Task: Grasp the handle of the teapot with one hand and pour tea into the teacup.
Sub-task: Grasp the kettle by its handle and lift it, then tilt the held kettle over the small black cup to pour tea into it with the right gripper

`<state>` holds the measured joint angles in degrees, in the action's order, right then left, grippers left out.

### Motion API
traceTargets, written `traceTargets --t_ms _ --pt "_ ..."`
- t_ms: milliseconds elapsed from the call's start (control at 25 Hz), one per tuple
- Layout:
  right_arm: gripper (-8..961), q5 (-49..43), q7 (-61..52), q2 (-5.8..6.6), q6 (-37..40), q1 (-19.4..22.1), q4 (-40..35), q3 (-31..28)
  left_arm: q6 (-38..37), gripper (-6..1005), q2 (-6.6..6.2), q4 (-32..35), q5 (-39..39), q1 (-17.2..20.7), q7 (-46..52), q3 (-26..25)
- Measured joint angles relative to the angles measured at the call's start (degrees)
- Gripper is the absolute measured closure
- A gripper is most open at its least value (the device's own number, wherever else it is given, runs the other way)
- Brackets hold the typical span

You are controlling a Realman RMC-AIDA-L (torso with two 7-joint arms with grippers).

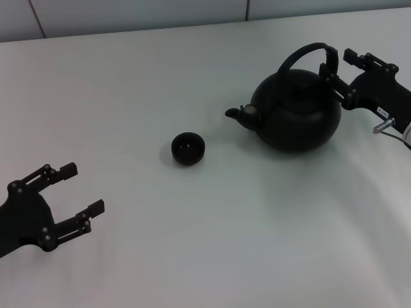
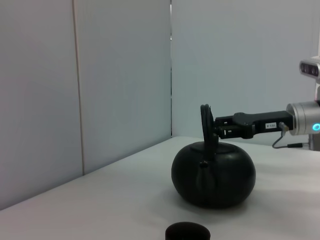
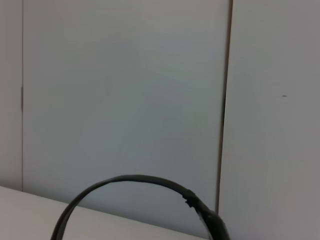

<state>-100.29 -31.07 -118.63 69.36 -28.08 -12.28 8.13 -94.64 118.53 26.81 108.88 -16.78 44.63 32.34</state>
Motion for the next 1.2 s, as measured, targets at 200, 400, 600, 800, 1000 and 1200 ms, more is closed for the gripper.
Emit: traceTargets --t_ms 200,400,600,800,1000,1200 --pt "518 0.00 -0.60 -0.01 -0.13 -0.07 0.10 0.04 0.00 198 0.03 -0.17 -0.12 -0.21 -0.02 0.00" --pt "608 0.00 -1.92 -0.04 -0.77 -0.79 0.30 0.74 -0.05 199 0.13 -0.18 -0.15 -0.30 0.02 0.00" --pt "712 0.00 -2.65 -0.08 -1.88 -1.47 0.29 1.58 -0.19 199 0.13 -0.18 -0.17 -0.35 0.11 0.00" --pt "810 0.73 -2.66 -0.23 -1.76 -1.65 0.32 1.23 -0.19 199 0.11 -0.53 -0.19 -0.39 0.10 0.00" --pt "872 3.47 -3.58 -0.29 -1.12 -2.65 0.26 1.13 -0.22 199 0.11 -1.08 -0.48 -0.49 -0.03 0.03" --pt "872 3.50 -8.26 -0.03 -1.92 -5.90 -1.33 1.52 -0.15 199 0.12 -2.06 -0.52 -0.70 -0.24 0.01"
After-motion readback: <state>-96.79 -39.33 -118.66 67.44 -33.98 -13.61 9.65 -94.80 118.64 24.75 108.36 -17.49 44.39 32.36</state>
